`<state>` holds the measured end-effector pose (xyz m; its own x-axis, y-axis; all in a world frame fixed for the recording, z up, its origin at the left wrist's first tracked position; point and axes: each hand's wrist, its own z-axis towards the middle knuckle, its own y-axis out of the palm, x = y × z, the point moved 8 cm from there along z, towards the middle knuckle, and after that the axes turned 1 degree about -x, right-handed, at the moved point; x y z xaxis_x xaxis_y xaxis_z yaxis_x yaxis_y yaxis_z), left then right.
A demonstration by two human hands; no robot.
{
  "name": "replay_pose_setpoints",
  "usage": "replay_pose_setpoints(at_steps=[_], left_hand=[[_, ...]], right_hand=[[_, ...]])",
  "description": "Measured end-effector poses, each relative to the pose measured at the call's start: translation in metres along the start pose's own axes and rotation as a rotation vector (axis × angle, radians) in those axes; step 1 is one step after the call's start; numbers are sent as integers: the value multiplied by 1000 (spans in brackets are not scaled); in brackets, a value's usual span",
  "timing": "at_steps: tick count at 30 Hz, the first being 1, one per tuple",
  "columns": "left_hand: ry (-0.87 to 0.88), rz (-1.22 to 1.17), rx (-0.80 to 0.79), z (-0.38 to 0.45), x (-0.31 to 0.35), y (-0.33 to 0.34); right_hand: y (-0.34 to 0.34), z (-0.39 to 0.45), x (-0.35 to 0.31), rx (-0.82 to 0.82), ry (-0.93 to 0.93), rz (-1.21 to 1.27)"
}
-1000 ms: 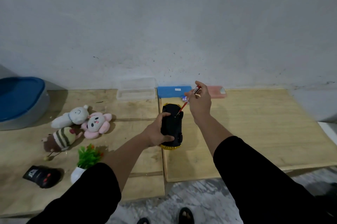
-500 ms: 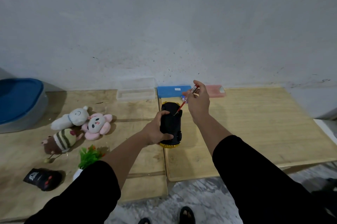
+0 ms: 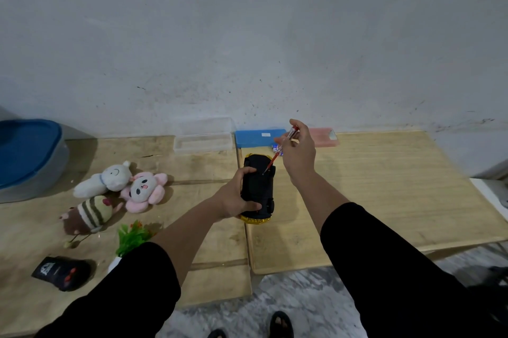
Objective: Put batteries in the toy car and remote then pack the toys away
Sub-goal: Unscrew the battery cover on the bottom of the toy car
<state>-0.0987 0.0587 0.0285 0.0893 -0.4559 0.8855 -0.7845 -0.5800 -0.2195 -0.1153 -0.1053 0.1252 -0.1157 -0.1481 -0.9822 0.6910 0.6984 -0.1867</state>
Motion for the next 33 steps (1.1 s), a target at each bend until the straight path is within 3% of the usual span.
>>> replay_pose_setpoints(at_steps=[4,11,17,20,26,33], left_hand=[[-23,-36,5,0,-1,0],[-65,-126,17,0,-3,0],[-71,-221,85,2,0,-10],[-69,-233,119,2,1,-17],[-71,-196,104,3,9,-19],[-66,-218,77,4,10,-17]], right_hand=[[3,-1,-5,-31,-47,-21],[33,-13,-27,-342,-277,-199],[46,-18,-33,-474,-227,-168],[46,-18,-36,-475,-242,-164],[38,-13,-43,-326,-277,-191],[37,-9,-51,-320,-346,-313]])
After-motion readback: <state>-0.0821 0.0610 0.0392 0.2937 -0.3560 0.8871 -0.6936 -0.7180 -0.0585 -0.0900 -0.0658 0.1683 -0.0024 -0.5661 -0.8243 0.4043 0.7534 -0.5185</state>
